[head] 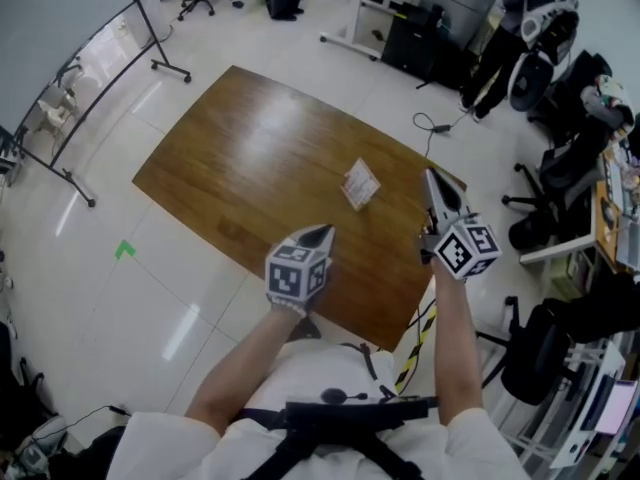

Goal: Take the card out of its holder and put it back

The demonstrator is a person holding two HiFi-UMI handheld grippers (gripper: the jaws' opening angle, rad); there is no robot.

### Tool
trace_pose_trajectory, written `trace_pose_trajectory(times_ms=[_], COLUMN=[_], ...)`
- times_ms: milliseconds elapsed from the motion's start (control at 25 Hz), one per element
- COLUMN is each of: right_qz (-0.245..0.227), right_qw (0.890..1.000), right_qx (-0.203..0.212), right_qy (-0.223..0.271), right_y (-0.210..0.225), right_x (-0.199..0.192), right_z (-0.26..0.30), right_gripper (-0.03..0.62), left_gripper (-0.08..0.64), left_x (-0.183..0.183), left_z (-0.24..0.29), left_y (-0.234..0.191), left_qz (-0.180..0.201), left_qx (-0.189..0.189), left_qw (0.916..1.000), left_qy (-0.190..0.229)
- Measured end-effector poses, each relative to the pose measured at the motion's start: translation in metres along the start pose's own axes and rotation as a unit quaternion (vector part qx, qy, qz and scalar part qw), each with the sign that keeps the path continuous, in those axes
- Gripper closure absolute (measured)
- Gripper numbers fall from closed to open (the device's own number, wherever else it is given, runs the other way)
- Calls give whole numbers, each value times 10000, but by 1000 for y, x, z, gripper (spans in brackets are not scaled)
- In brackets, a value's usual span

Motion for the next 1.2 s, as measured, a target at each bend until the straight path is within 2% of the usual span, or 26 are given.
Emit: trace_pose_trajectory(times_ms=[40,280,520,680,920,1040,1200], right_qz=[-12,127,758,1429,1911,1931,1745], right_qw=[10000,9992,9930,9845,9740,9719,9743], right_qx=[-11,-91,-284,-396,-499,-555,-559], right_qy=[13,-354,-862,-937,-1108,-1224,-1306], right_y=[-6,-39,-61,-70,-92,-108,-125], right_x=[0,-27,-81,-108,-141,-157,-158], right_z=[-11,-73,-131,-160,-194,-204,-210], right_gripper=[592,594,594,594,594,594,594], left_gripper=[565,565,565,565,565,565,565], left_x=[-1,-7,-28,-51,-81,-89,-91], left_z=[-7,-37,-63,-78,-95,-106,-114], left_y=[5,39,75,90,98,97,99], left_qz=[-11,-48,55,34,33,82,102], left_qx=[0,-16,-18,50,129,154,136], left_qw=[10000,9996,9992,9994,9996,9995,9993], left_qy=[43,291,385,352,262,276,327])
Point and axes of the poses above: the fingertips, and each gripper's own axes: z forward along the fingers, y to its right, x out of its top, the point moved 2 cm from there along -z, backward along the fingers, and after that the axes turned 4 degrees about -x, right-handed, at the moved point
